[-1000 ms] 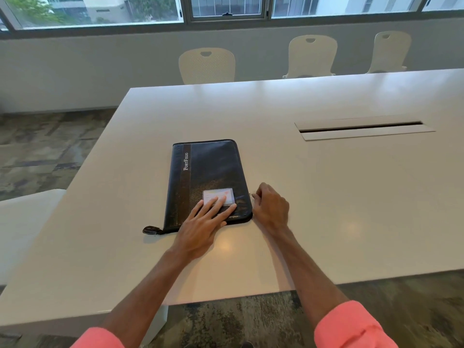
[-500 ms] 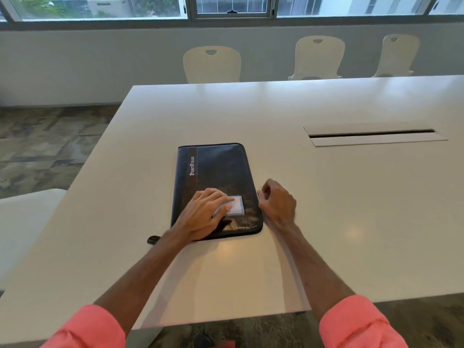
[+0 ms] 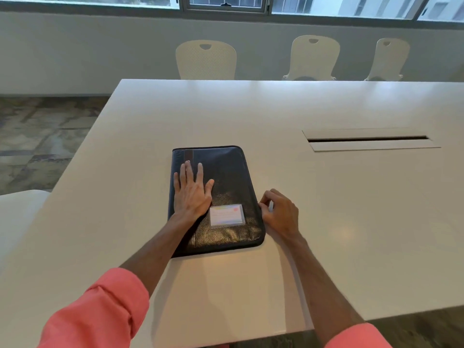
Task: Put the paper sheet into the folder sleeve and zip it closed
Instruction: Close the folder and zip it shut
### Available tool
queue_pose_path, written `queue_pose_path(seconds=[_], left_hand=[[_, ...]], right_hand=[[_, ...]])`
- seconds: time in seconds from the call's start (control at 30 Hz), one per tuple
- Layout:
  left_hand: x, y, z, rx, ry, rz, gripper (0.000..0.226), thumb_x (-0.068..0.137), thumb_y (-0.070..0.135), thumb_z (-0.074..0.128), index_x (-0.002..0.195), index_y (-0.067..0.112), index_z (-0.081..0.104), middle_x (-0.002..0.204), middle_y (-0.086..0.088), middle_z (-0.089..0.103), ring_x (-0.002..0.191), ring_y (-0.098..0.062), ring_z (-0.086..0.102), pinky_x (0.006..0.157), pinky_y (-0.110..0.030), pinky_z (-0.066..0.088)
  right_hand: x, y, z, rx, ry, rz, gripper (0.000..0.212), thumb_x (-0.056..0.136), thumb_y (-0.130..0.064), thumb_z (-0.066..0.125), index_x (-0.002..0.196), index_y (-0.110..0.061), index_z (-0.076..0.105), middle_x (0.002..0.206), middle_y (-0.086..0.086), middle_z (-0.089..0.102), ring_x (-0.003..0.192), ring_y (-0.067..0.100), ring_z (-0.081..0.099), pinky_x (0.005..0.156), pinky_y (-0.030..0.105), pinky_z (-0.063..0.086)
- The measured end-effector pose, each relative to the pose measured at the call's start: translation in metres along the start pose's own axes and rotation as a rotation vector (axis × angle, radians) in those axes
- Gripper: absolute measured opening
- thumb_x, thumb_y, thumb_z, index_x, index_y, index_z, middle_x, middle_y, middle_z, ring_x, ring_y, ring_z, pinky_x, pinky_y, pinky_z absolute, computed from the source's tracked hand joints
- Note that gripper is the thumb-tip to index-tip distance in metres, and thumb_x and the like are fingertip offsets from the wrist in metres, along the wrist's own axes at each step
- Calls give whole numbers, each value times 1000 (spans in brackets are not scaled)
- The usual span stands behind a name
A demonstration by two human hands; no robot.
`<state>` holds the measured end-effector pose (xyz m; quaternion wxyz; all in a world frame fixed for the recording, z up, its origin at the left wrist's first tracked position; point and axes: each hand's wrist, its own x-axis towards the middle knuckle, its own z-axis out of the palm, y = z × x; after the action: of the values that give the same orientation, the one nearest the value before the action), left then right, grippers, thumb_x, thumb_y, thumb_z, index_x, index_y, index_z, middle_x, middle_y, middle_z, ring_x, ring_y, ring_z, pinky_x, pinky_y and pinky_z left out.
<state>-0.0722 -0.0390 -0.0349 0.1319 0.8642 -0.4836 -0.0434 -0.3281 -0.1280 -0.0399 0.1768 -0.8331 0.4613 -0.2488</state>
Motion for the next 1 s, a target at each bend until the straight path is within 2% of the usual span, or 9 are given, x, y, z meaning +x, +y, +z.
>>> queue_pose_path(seconds=[0.23, 0.57, 0.7, 0.8, 1.0], left_hand=[[1, -4, 10, 61, -25, 0, 74, 115, 58, 16, 176, 19, 0, 181, -24, -6, 169, -39, -8, 138, -55, 0], [3, -10, 18, 121, -32, 40, 77, 113, 60, 12, 175, 18, -4, 180, -26, -9, 168, -42, -10, 137, -60, 2], [1, -12, 21, 126, -37, 68, 77, 113, 61, 11, 175, 17, -6, 180, -26, -11, 168, -42, -12, 137, -61, 2], [-3, -17, 25, 125, -28, 93, 78, 112, 62, 9, 174, 18, -7, 180, -26, -11, 168, -41, -14, 137, -60, 1], [-7, -21, 24, 105, -47, 118, 79, 111, 64, 7, 174, 20, -8, 180, -23, -12, 168, -40, -16, 137, -59, 0]], right_hand=[[17, -7, 7, -43, 74, 67, 17, 102, -33, 71, 87, -27, 65, 95, -12, 64, 75, 16, 65, 70, 34, 58], [69, -21, 21, -22, 72, 110, 13, 105, -30, 71, 100, -19, 73, 111, -6, 69, 86, 19, 70, 80, 37, 61], [95, -23, 27, -23, 79, 122, 13, 105, -29, 72, 98, -18, 74, 111, -5, 71, 85, 19, 70, 74, 29, 50], [116, -26, 30, -24, 82, 151, 12, 104, -29, 73, 98, -18, 75, 111, -4, 72, 87, 24, 72, 74, 29, 45], [148, -27, 39, -3, 74, 193, 12, 104, -29, 71, 101, -20, 76, 114, -3, 71, 96, 28, 73, 83, 40, 57]])
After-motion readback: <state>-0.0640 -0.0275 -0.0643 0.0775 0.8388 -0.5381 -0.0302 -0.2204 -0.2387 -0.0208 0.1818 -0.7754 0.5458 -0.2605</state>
